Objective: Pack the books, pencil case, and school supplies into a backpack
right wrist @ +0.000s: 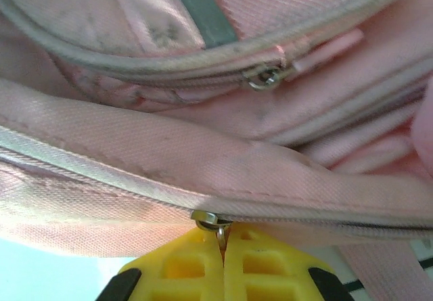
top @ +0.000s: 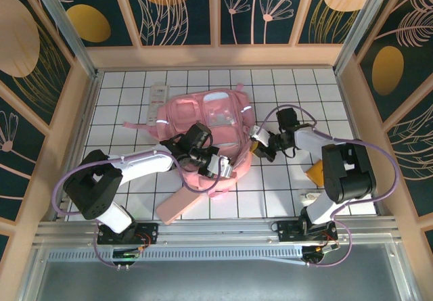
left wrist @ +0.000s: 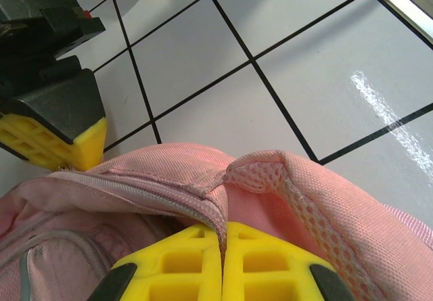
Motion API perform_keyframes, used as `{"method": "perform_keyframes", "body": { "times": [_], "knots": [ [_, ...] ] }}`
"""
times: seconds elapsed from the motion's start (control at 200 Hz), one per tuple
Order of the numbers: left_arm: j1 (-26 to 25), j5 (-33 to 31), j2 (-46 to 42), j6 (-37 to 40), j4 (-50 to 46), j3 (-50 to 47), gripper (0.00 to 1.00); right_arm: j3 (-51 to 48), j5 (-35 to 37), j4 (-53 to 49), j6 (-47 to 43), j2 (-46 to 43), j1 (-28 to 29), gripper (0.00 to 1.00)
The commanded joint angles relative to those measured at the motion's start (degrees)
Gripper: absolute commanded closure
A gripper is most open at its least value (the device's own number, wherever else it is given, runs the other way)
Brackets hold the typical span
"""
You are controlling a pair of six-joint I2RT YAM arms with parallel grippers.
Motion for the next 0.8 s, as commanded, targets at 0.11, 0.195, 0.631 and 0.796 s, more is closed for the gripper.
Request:
{"method": "perform_keyframes", "body": {
  "times": [0.11, 0.195, 0.631, 0.796],
  "knots": [
    [-0.3, 3.8, 0.0, 2.7, 1.7, 0.8, 1.00, -0.6, 2.3, 6.6, 8.5, -1.9, -5.3, 1.00],
    [-0.3, 3.6, -0.5, 3.2, 1.9, 0.0, 1.00, 1.0, 8.9, 8.5, 13.3, 0.7, -5.8, 1.00],
    [-0.6, 3.5, -1.9, 14.5, -7.2, 1.7, 1.00, 7.3, 23.6, 26.4, 37.2, 10.9, -7.2, 1.00],
    [-1.5, 1.3, -2.2, 15.3, -8.3, 2.3, 1.00, 6.9, 24.4, 31.7, 44.4, 11.3, -9.1, 1.00]
  ]
}}
